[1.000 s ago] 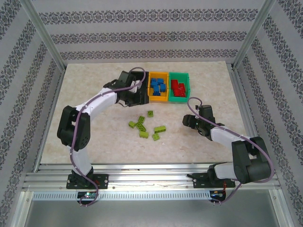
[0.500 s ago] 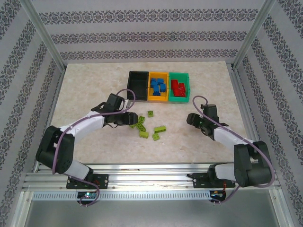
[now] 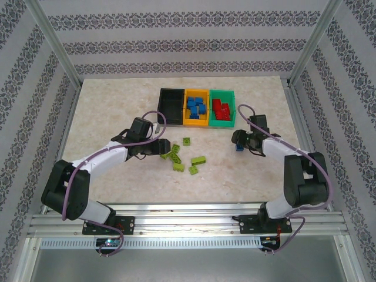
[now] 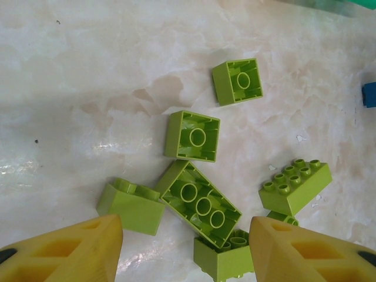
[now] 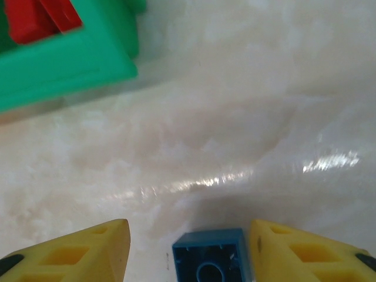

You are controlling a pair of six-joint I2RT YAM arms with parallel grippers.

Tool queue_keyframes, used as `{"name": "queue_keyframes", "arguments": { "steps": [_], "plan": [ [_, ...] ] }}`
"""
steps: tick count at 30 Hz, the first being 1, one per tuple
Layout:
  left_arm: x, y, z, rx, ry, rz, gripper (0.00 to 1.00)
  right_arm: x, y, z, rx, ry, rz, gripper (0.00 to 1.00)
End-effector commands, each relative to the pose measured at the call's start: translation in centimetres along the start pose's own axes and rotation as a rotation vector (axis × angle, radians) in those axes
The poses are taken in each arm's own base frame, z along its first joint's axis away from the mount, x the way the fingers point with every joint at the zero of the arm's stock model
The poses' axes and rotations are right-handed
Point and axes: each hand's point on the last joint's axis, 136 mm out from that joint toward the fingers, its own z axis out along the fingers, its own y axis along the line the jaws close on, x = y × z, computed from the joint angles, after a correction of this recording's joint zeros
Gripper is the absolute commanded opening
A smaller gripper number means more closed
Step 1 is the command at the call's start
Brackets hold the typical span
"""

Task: Sort the legos into containers by color
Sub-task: Pick up the lego from the middle-right of the table, then place the lego in the container.

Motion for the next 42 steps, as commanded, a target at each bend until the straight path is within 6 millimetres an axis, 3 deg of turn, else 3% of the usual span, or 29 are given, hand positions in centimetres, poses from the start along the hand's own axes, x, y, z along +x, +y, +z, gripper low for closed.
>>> {"name": "queue_keyframes", "arguments": {
  "steps": [1,6,10,16,24,28,35,42],
  "plan": [
    [-0.2,0.4,0.6,-0.005,-0.008,-0.006,0.59,1.8,-0.4,0.7,0.005,0.075,0.017,0.55],
    [0.3,0.5,1.3,0.013,0.007,-0.026,0.59,3.4,-0.9,0.9,0.034,0.103,0.002,0.55],
    [0.2,0.3,1.8,0.025,0.014,-0.032,0.59,3.5,-0.8,0.7,0.031,0.098,-0.001,0.51],
    [-0.2,-0.2,2.1,0.05,0.014,-0.039,0.59,3.6,-0.3,1.0,0.005,0.114,-0.012,0.37],
    [-0.1,-0.2,2.4,0.061,0.019,-0.051,0.59,3.5,1.0,0.7,-0.05,0.09,-0.022,0.29],
    [-0.1,-0.2,2.5,0.061,0.02,-0.049,0.59,3.2,2.5,0.0,-0.099,0.054,-0.036,0.26],
    [-0.3,-0.5,2.4,0.071,0.013,-0.049,0.59,1.7,6.8,-0.8,-0.187,0.061,-0.096,0.27],
    [0.3,-0.4,1.9,0.082,0.001,-0.054,0.59,-3.3,13.8,-0.6,-0.319,0.065,-0.151,0.3]
  ]
}}
